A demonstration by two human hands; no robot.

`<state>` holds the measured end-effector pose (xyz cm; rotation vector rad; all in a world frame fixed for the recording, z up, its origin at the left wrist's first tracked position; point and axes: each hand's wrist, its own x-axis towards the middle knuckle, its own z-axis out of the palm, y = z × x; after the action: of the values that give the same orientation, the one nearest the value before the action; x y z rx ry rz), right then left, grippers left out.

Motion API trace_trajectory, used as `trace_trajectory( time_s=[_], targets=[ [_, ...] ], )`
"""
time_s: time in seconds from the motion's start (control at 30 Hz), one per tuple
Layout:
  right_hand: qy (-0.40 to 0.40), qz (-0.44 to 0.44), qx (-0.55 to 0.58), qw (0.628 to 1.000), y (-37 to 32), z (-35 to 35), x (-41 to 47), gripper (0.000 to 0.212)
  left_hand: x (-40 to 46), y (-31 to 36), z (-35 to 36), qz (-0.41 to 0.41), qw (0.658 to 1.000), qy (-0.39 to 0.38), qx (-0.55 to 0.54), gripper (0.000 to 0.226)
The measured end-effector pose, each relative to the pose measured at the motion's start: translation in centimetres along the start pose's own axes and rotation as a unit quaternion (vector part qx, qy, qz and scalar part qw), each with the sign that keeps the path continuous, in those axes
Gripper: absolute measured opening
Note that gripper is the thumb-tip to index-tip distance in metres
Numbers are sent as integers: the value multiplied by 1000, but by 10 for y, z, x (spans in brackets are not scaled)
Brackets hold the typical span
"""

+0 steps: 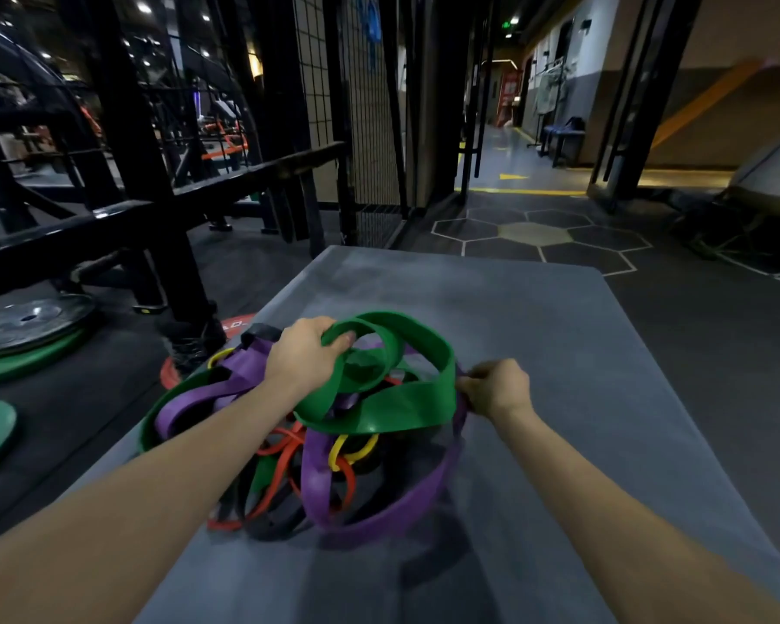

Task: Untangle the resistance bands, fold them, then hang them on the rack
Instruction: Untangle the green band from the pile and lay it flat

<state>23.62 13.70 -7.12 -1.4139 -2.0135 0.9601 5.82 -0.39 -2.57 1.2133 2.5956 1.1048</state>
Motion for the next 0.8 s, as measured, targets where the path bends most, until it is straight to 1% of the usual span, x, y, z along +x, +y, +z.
trace_trajectory(
  time_s=[0.07,0.2,0.23,0.3,0.33,0.37,0.47,0.5,0.57,0.6,0.67,0.7,0.77,0.8],
  targets=[
    [35,-31,1,999,-8,-26,-4,13,1,8,0,-11,1000,-10,-5,36],
    [81,-96,7,992,-38,-74,-14,18,1,31,-4,-20,999,-19,-21,24],
    [88,-111,8,990,-47,-81,-16,18,-1,37,-5,-18,1000,-19,-18,24],
    [100,-143,1,985,-63,-91,-21,19,-5,50,-7,-1,1000,-20,-8,32],
    [106,-157,-6,982,-71,-93,-24,19,-9,56,-8,16,1000,-27,-1,35],
    [114,-172,-12,978,-78,-94,-27,19,-12,62,-9,39,998,-40,9,34],
    [123,-221,-34,967,-93,-89,-38,23,-21,78,-10,99,991,-91,3,8],
    [112,-240,-44,963,-96,-85,-43,27,-23,82,-10,108,989,-98,-19,10],
    [78,-286,-61,953,-98,-76,-52,34,-25,86,-12,97,985,-107,-96,9],
    [52,-303,-62,950,-97,-72,-55,36,-27,86,-14,81,981,-111,-139,8],
    [-18,-318,-49,947,-95,-71,-59,39,-29,81,-19,32,967,-127,-219,13],
    [-56,-325,-46,943,-94,-73,-58,34,-32,78,-20,9,958,-135,-253,19],
    [-110,-341,-32,933,-93,-77,-59,19,-35,74,-22,-22,935,-147,-323,29],
    [-124,-350,-21,928,-94,-79,-60,23,-38,74,-24,-28,920,-154,-358,31]
  ],
)
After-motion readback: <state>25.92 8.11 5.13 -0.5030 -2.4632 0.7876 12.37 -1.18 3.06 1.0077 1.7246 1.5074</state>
